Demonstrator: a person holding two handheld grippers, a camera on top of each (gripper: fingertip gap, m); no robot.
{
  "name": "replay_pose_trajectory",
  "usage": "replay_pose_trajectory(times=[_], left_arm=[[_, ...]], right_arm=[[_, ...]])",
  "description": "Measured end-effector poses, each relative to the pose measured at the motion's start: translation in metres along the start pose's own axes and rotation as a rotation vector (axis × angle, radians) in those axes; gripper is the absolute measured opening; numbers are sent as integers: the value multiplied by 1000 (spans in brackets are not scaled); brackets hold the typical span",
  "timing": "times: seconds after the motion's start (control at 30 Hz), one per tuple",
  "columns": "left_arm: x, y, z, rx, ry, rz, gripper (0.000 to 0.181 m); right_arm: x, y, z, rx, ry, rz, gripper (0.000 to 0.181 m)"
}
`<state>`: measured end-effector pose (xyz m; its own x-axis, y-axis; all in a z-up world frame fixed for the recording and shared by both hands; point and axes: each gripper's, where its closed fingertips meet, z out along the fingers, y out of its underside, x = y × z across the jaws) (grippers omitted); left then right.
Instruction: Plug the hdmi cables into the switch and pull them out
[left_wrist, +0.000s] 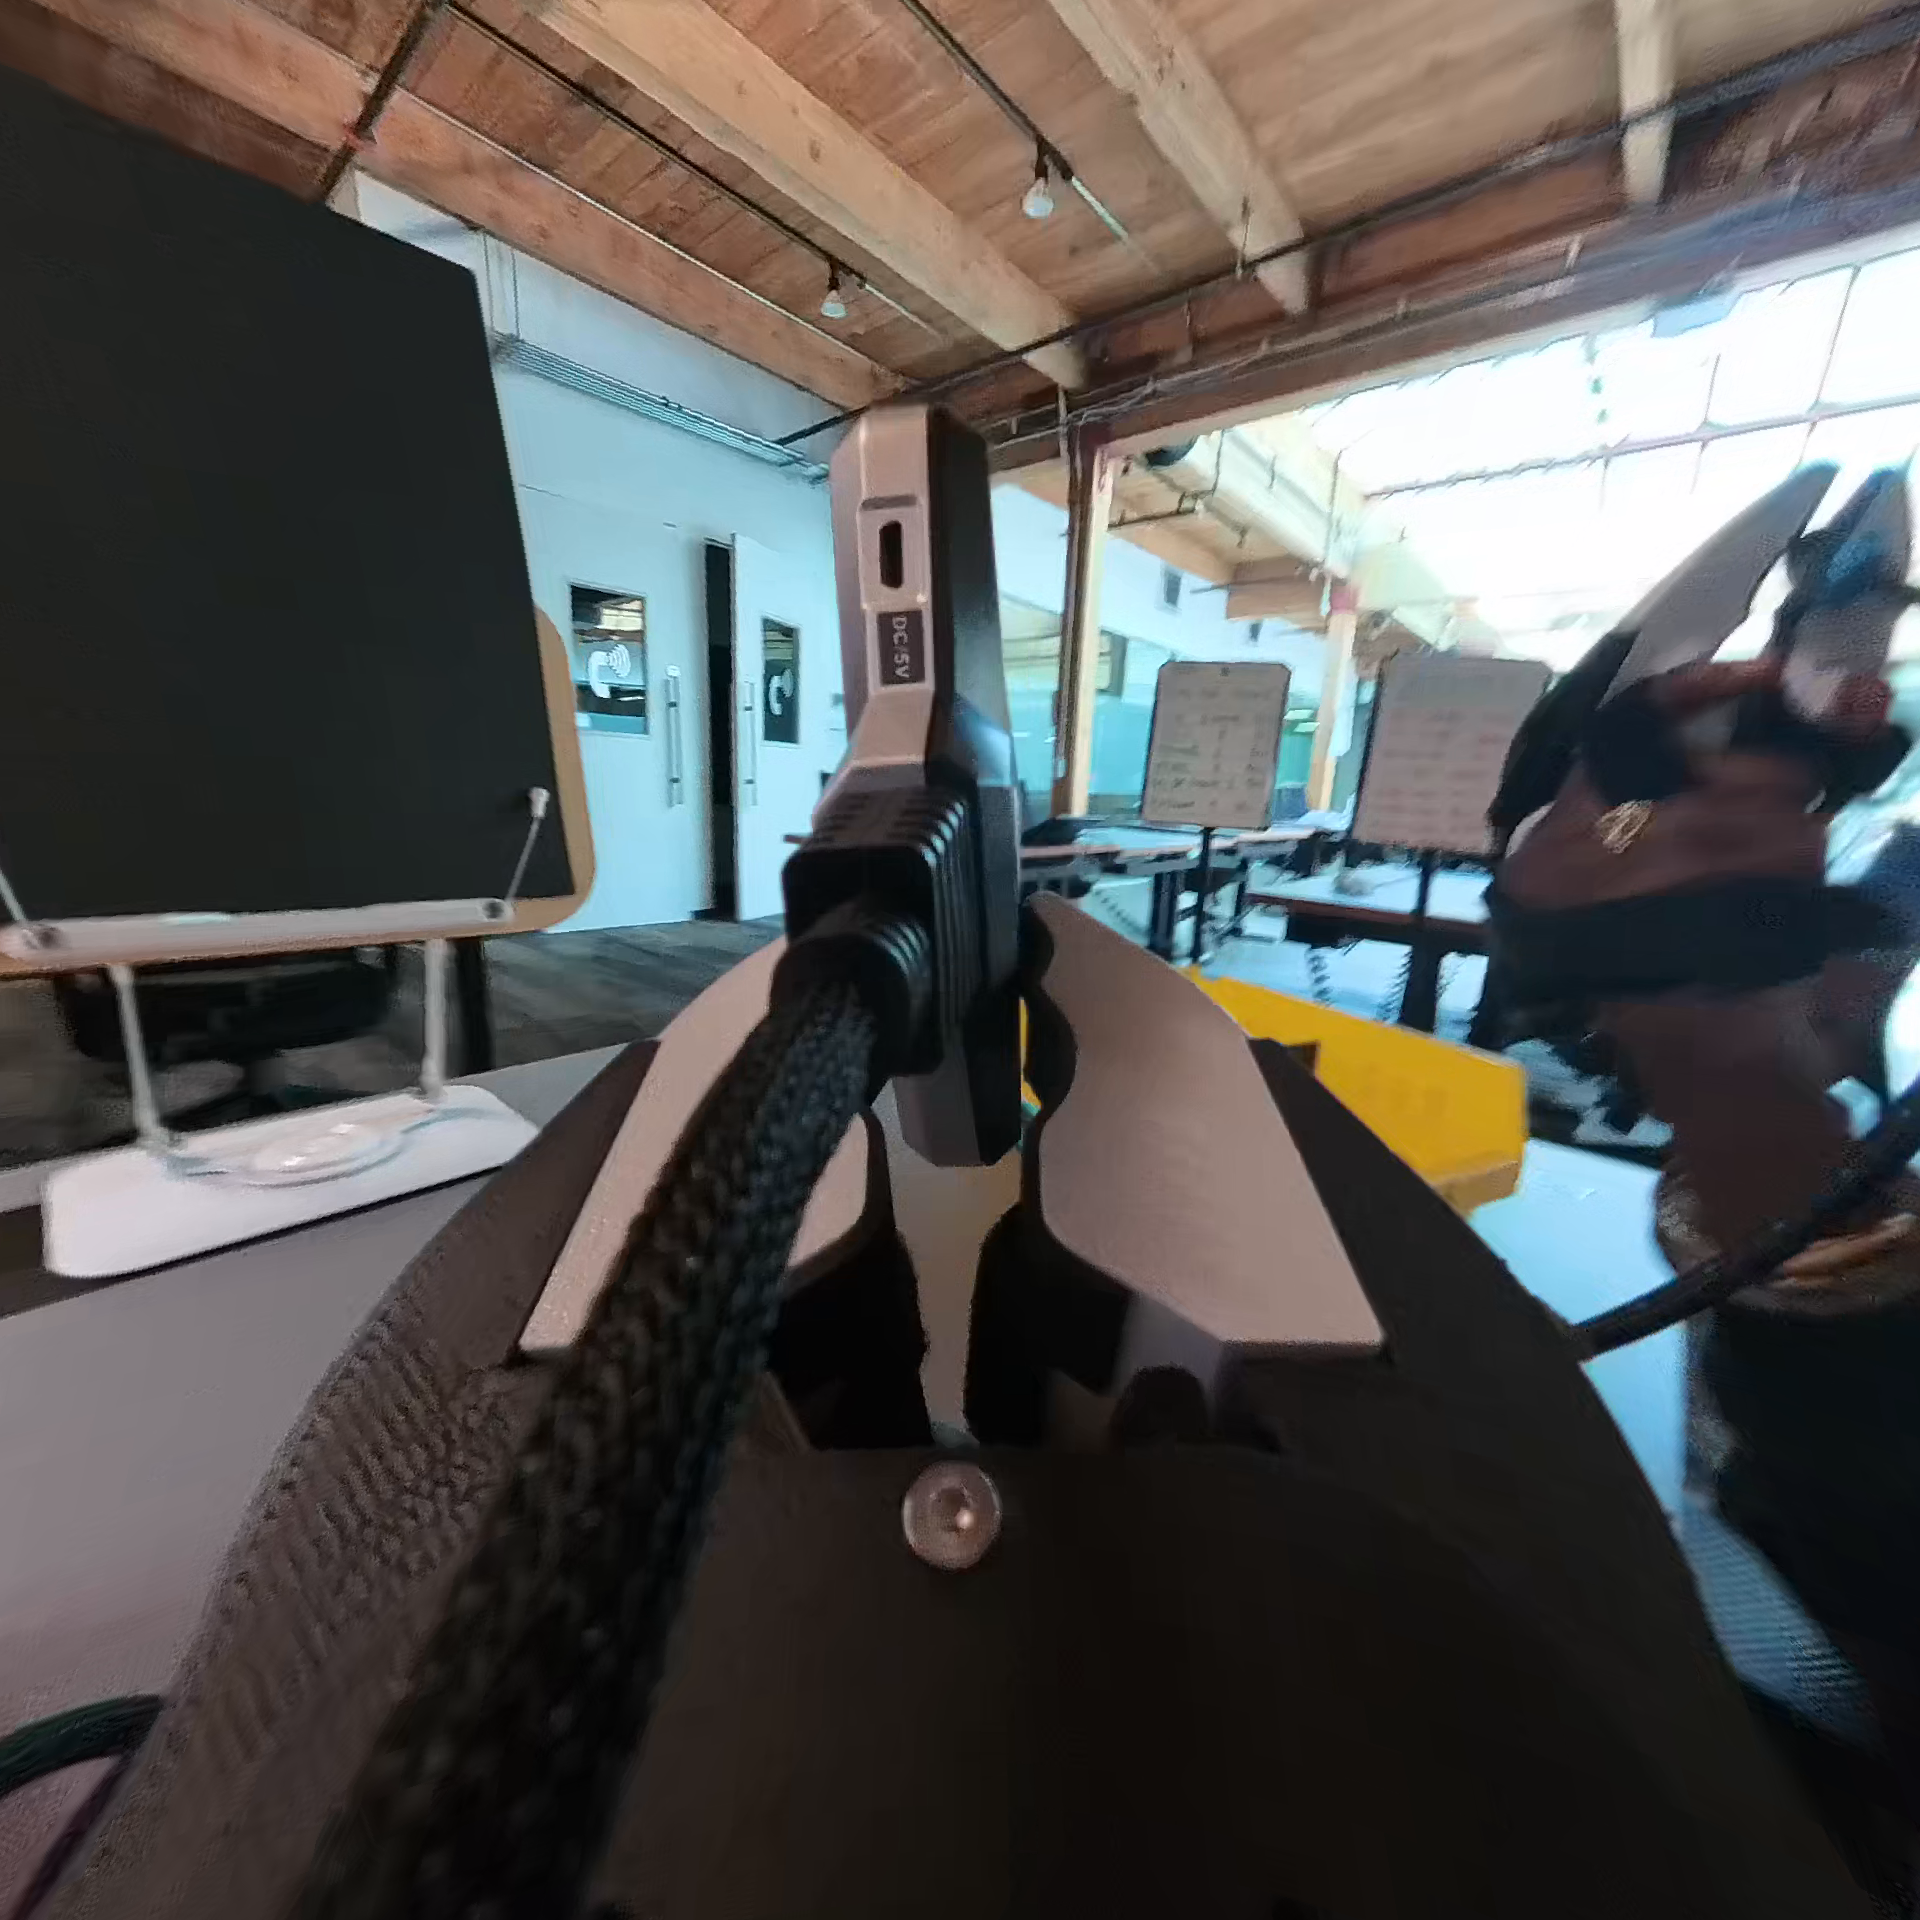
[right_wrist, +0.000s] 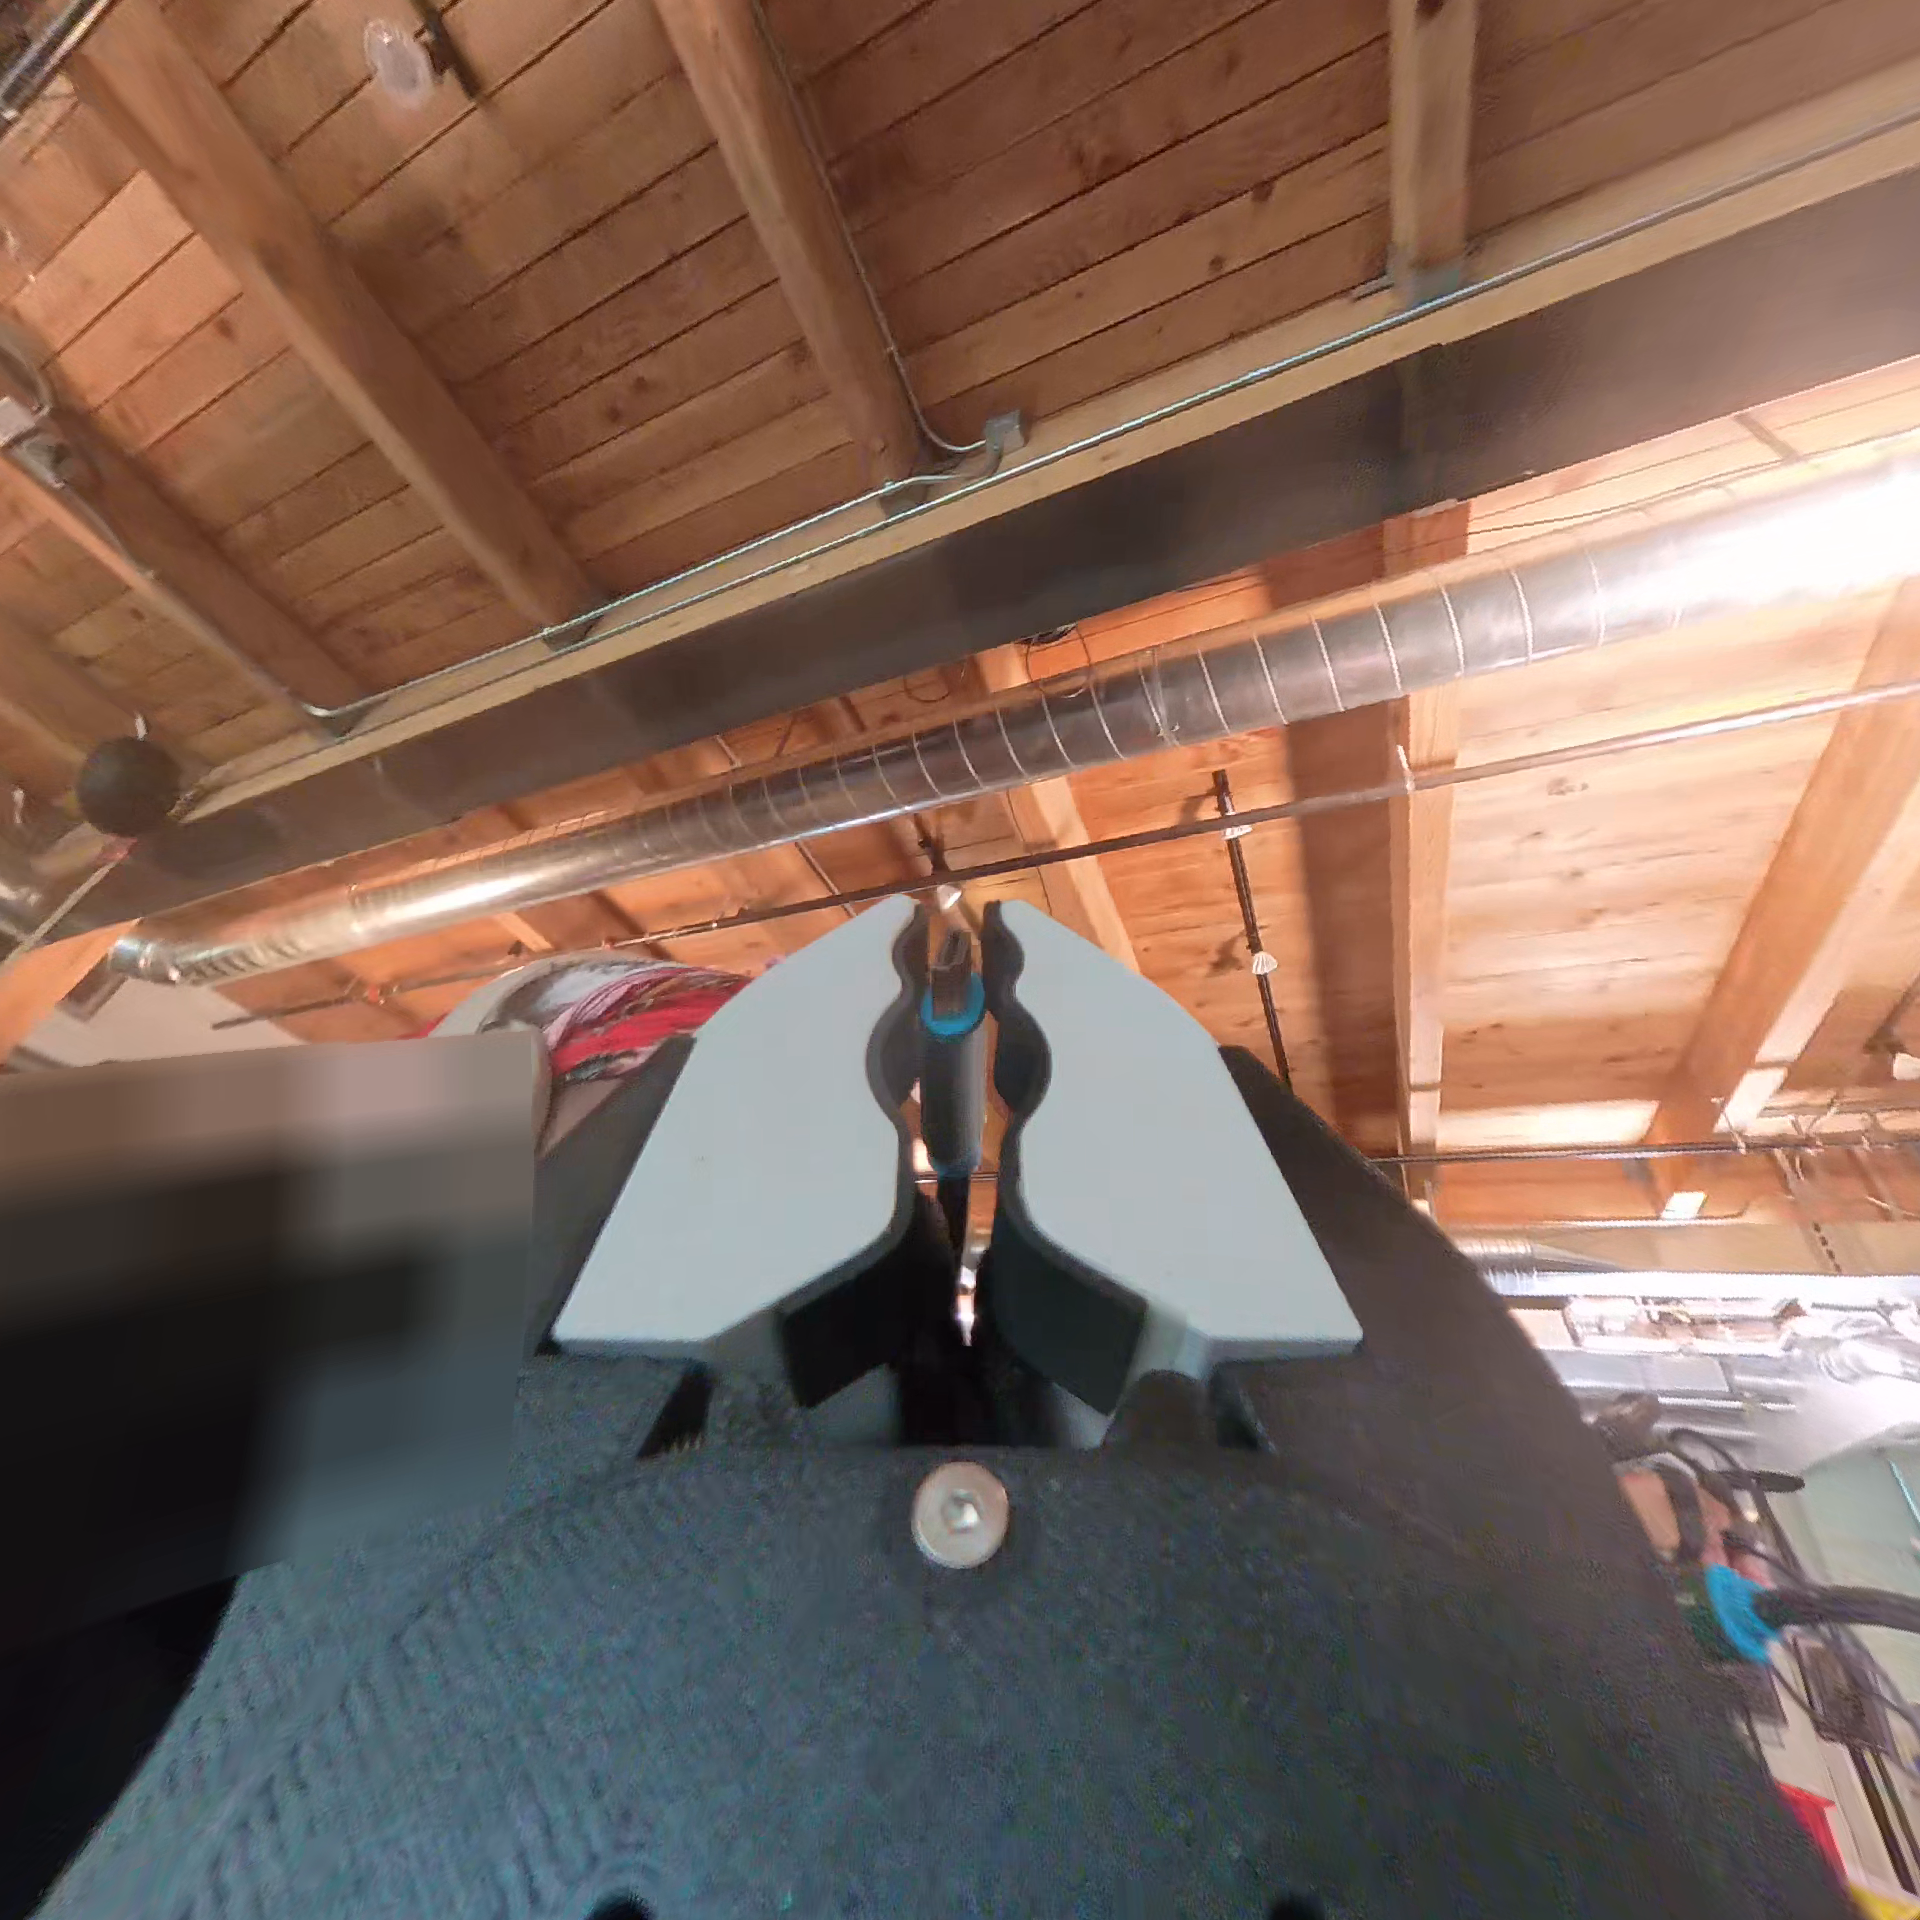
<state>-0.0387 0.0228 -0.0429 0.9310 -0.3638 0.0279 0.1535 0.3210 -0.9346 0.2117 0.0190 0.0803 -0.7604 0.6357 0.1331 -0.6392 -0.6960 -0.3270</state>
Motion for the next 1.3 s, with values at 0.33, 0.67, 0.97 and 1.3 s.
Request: replay_pose_trajectory(times=[0.33, 0.67, 0.97, 1.3], left_arm=[[38, 28, 11, 65, 1, 194, 20], [-29, -14, -14, 146, -264, 286, 20], [-25, -18, -10, 154, -229, 294, 20], [-21, -14, -6, 144, -185, 263, 19]], right_arm=[[47, 111, -8, 6, 193, 504, 9], [-7, 31, 19, -2, 112, 63, 8], [-10, -58, 53, -179, 341, -796, 5], [44, -119, -21, -263, 550, -978, 4]])
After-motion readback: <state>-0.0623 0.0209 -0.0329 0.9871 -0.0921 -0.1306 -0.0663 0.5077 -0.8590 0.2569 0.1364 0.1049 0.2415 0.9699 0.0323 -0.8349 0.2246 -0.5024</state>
